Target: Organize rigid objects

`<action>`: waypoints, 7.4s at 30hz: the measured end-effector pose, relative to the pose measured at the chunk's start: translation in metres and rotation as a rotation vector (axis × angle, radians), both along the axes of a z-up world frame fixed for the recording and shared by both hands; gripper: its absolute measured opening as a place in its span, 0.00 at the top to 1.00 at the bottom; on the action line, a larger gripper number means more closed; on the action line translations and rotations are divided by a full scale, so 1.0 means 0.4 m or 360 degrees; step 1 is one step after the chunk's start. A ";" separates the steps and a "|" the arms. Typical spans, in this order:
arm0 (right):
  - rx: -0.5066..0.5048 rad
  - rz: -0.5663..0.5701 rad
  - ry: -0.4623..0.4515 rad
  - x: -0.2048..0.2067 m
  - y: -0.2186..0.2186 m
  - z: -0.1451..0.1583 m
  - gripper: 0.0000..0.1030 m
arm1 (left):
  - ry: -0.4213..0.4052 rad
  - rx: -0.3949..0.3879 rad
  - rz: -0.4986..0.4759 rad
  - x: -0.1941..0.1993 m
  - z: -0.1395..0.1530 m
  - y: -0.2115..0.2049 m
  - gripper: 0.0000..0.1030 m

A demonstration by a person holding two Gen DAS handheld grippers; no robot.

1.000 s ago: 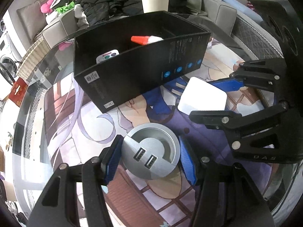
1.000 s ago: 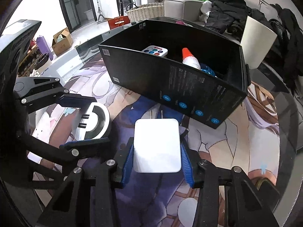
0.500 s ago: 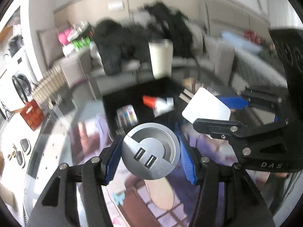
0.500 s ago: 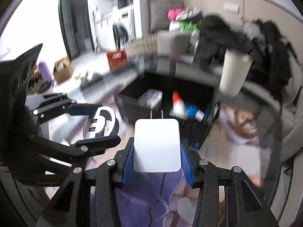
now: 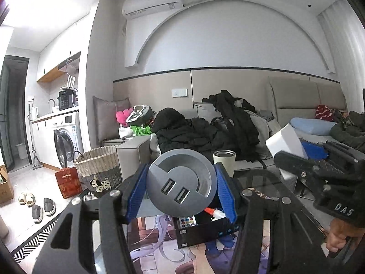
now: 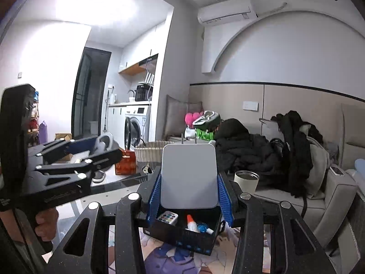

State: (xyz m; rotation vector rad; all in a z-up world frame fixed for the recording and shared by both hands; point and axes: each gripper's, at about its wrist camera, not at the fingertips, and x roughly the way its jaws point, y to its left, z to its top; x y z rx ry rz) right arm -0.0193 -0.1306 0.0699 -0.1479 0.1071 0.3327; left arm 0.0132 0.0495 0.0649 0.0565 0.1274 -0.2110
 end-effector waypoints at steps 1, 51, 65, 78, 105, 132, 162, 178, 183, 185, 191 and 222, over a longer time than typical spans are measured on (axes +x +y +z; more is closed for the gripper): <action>0.0011 0.0002 0.0006 -0.003 0.000 0.002 0.57 | 0.0007 0.0004 -0.0001 0.003 -0.003 0.002 0.45; 0.0049 -0.0087 0.0827 0.485 0.036 -0.152 0.57 | 0.0889 -0.0058 0.0105 0.481 -0.157 -0.105 0.45; -0.0019 -0.0053 0.1263 0.542 0.018 -0.295 0.57 | 0.1178 0.0069 0.0031 0.488 -0.262 -0.138 0.45; -0.0077 -0.0033 0.1341 0.516 0.018 -0.296 0.57 | 0.1276 0.0081 -0.0037 0.472 -0.282 -0.133 0.42; -0.0010 0.0006 0.1267 0.450 -0.018 -0.239 0.30 | 0.1086 0.0137 0.0083 0.374 -0.217 -0.133 0.25; 0.0032 -0.0012 0.1084 0.389 -0.023 -0.176 0.22 | 0.0785 0.0055 0.0211 0.309 -0.154 -0.112 0.15; 0.0152 -0.0015 0.0257 0.143 -0.042 -0.052 0.04 | 0.0251 -0.0058 0.0246 0.108 -0.074 -0.104 0.03; 0.0158 -0.0095 0.0308 0.038 -0.105 -0.127 0.01 | 0.0292 -0.0053 0.0207 0.040 -0.150 -0.086 0.00; 0.0178 -0.0164 0.0298 0.031 -0.131 -0.157 0.01 | 0.0286 -0.0050 0.0265 0.025 -0.166 -0.094 0.00; 0.0166 -0.0180 0.0299 0.034 -0.129 -0.160 0.01 | 0.0272 -0.0068 0.0317 0.022 -0.165 -0.095 0.00; 0.0167 -0.0180 0.0315 0.042 -0.115 -0.156 0.01 | 0.0292 -0.0100 0.0389 0.033 -0.168 -0.085 0.00; 0.0163 -0.0180 0.0372 0.067 -0.109 -0.161 0.01 | 0.0408 -0.0067 0.0275 0.045 -0.176 -0.100 0.00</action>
